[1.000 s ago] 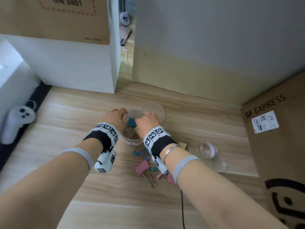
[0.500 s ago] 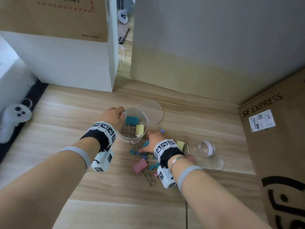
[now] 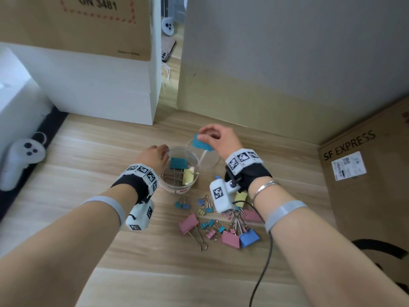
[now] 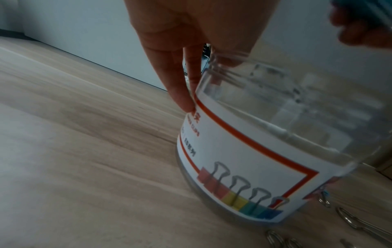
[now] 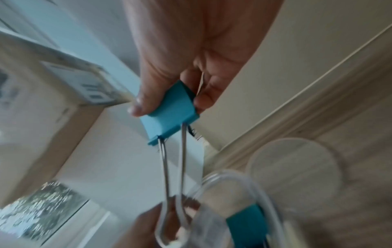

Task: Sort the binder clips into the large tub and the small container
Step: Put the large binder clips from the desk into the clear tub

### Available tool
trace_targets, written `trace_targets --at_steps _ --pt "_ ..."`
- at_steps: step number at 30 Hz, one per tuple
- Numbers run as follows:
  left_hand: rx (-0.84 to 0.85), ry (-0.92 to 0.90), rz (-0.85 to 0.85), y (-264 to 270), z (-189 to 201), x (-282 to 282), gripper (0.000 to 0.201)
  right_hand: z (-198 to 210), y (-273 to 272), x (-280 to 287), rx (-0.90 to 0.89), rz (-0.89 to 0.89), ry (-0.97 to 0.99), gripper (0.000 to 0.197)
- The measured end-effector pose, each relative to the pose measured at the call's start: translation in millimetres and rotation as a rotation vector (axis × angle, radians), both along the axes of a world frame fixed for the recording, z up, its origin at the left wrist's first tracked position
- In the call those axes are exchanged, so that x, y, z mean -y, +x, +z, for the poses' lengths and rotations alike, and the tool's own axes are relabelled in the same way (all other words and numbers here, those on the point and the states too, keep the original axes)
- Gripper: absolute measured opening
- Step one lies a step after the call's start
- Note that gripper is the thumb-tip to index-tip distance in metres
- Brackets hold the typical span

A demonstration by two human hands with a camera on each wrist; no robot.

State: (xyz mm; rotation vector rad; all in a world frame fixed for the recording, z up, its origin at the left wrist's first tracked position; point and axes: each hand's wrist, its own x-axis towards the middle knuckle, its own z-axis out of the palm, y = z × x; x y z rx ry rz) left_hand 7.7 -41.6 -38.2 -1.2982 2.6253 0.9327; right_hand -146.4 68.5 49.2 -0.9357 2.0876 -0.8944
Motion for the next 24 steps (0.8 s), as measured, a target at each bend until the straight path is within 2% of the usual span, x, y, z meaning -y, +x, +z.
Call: trace_targets --at_steps 2,6,9,11,13,16,17,19,21,23,24 --pt "-0.010 -0.014 0.002 2 -1 0 0.034 -3 15 14 -0.069 0.114 0.029 0.025" --pt "-0.037 -0.011 0.005 2 -2 1 0.034 -32 42 28 -0.406 0.549 0.331 0.035" --pt "-0.052 -0.002 -0.001 1 -4 1 0.034 -53 54 31 -0.508 0.642 0.386 0.036" --pt "-0.062 -0.010 0.005 1 -4 0 0.034 -58 56 30 -0.516 0.643 0.385 0.034" --pt "-0.060 -0.011 0.009 1 -4 -1 0.034 -56 52 23 -0.480 0.549 0.306 0.034" --pt "-0.060 -0.003 0.013 2 -3 -1 0.034 -54 30 -1 -0.459 0.215 0.079 0.026" --pt "-0.060 0.001 0.014 2 -3 -1 0.034 -56 18 -12 -0.488 0.113 0.063 0.022" --pt "-0.056 -0.003 0.009 2 -4 -2 0.034 -66 -7 -38 -0.519 0.041 0.250 0.016" --pt "-0.052 -0.010 0.009 2 -4 -2 0.034 -82 -24 -65 -0.461 0.116 0.556 0.014" --pt "-0.045 -0.007 0.016 3 -5 -2 0.034 -98 -29 -85 -0.436 0.214 0.735 0.029" --pt "-0.043 -0.004 0.020 3 -4 -2 0.034 -105 -28 -92 -0.439 0.250 0.760 0.033"
